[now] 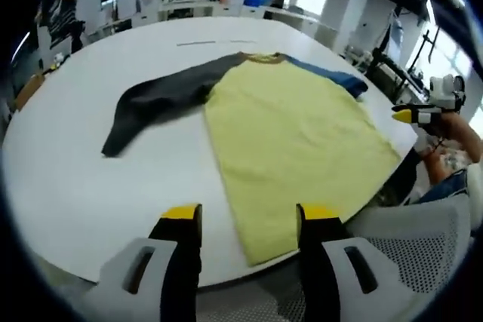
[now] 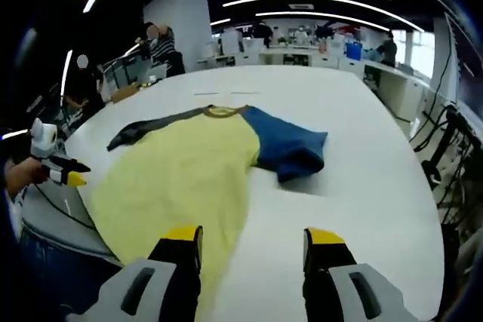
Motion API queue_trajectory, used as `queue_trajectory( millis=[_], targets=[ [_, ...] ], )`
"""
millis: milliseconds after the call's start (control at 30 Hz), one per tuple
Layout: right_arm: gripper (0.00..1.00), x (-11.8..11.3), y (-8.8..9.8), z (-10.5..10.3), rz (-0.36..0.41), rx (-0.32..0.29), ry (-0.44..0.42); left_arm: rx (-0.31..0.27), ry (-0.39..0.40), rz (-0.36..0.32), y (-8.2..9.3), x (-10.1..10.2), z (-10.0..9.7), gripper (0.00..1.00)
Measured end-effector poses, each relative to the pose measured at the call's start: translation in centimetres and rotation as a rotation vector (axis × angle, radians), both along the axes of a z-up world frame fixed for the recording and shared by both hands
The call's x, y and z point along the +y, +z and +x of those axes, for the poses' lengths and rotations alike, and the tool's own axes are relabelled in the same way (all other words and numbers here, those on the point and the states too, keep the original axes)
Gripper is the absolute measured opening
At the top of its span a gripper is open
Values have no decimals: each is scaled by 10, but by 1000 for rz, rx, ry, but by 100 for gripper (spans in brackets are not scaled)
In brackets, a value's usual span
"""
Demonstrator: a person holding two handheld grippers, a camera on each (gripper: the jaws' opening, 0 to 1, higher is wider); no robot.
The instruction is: Fold the garment on the visible template until the final outline fits inside the template.
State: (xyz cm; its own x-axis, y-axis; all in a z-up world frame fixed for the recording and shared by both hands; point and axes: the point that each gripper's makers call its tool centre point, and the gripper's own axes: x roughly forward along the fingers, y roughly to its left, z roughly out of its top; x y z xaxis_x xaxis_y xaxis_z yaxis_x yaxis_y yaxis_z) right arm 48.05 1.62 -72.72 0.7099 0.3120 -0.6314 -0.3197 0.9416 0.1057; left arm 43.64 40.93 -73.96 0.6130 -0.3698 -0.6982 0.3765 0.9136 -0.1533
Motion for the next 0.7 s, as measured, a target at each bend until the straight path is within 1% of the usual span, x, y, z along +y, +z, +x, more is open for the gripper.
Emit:
queue_trajectory(
  millis=[67,100,133,167,300,367,467,700],
  targets=[
    [54,-5,2,9,0,-24,-13,-35,-21,6,5,-3,3,54],
    [56,-7,2,12,1,-32,-20,-60,-25,-3,9,-6,6,55],
    [56,-11,4,17,4,-44,-28,-62,-29,-11,11,-8,7,57],
    [57,-13,5,21,8,-54,-32,-82,-30,-23,14,-11,9,59],
    [55,-25,6,37,0,-73,-59,-110,-43,-23,19,-15,13,66],
    [53,-32,4,45,-19,-79,-63,-114,-47,-21,20,-16,14,70],
    [48,-40,1,55,-39,-90,-77,-148,-53,-28,26,-19,18,74],
    [36,-49,-3,76,-37,-111,-112,-213,-69,-38,37,-22,24,83]
  ],
)
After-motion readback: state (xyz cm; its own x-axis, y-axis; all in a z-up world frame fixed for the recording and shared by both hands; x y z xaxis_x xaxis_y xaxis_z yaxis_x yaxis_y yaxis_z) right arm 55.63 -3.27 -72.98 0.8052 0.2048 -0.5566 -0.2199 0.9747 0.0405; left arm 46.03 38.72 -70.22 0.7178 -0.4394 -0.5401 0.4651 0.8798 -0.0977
